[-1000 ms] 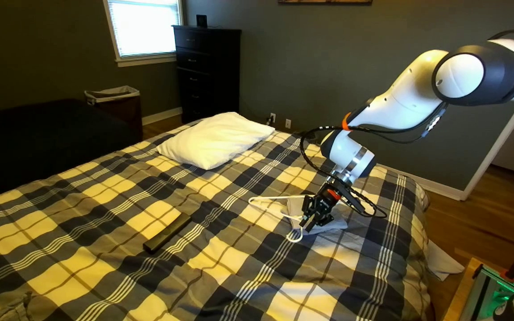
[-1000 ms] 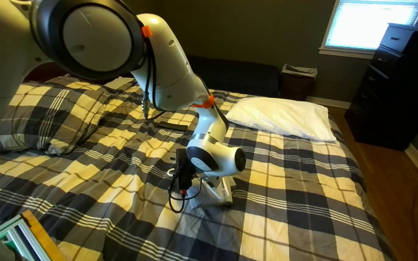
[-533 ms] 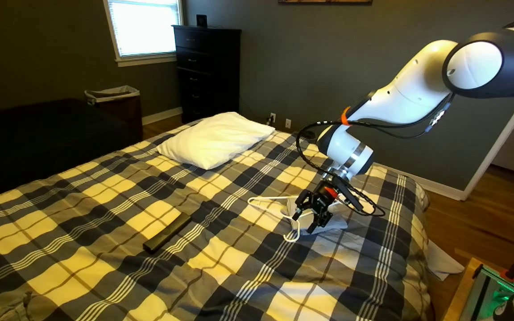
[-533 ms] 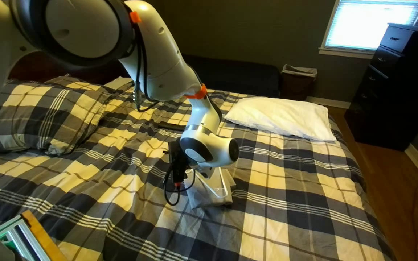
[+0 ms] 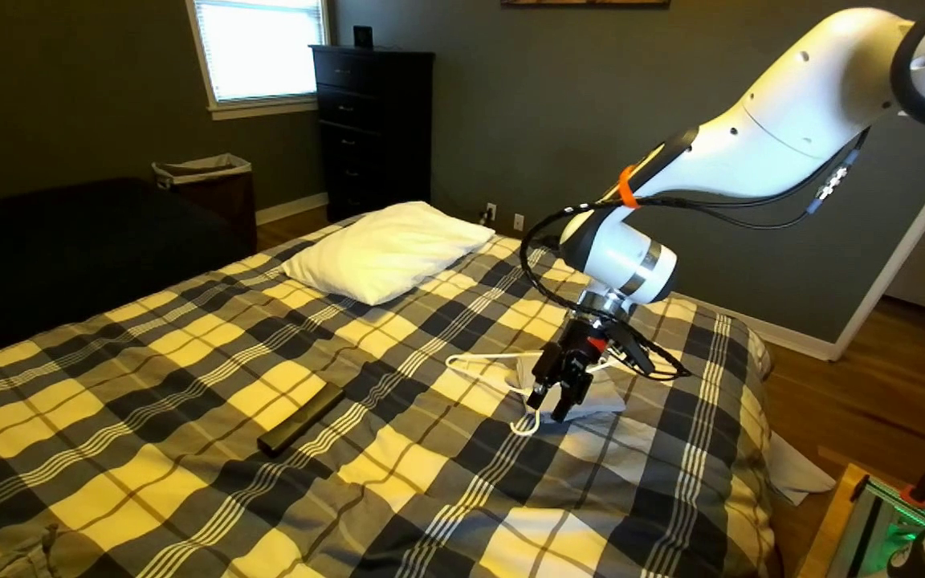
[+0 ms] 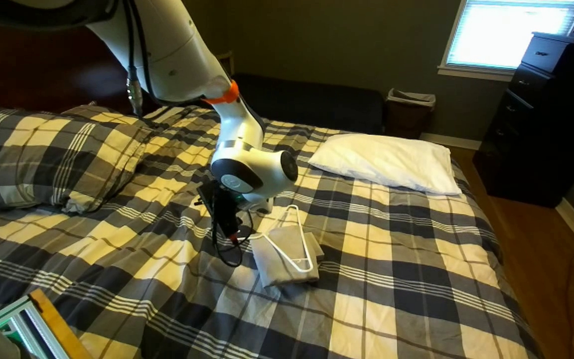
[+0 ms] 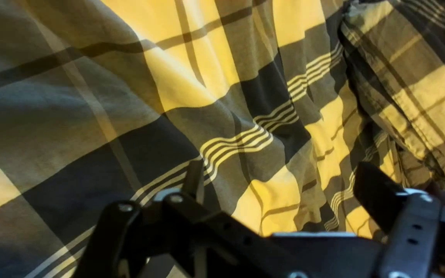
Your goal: Put the hanger on the grey thing
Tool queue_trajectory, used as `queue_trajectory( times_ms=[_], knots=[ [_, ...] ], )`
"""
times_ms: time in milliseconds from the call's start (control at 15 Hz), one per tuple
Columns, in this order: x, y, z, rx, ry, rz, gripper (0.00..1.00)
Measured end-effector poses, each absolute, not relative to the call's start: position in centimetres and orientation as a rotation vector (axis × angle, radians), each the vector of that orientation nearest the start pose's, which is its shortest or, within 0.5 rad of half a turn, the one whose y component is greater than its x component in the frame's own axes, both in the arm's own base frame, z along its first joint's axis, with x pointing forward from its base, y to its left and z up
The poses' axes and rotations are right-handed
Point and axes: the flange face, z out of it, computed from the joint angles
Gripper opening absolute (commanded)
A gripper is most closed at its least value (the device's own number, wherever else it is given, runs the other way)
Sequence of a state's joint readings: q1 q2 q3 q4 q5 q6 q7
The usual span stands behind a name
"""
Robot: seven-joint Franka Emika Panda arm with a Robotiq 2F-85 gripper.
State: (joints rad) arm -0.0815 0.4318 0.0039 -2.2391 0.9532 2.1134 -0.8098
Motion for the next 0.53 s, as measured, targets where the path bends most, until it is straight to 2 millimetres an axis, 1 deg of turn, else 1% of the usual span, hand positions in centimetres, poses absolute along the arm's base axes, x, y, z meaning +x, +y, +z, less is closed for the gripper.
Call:
queue_trajectory(
  times_ms=[267, 400, 533],
  knots=[
    [48.0, 3.2, 15.8, -2.423, -0.225, 0.180, 1.00],
    [47.7, 4.1, 16.0, -2.443, -0.282, 0.164, 1.00],
    [47.7, 4.1, 16.1, -2.443, -0.299, 0.159, 1.00]
  ],
)
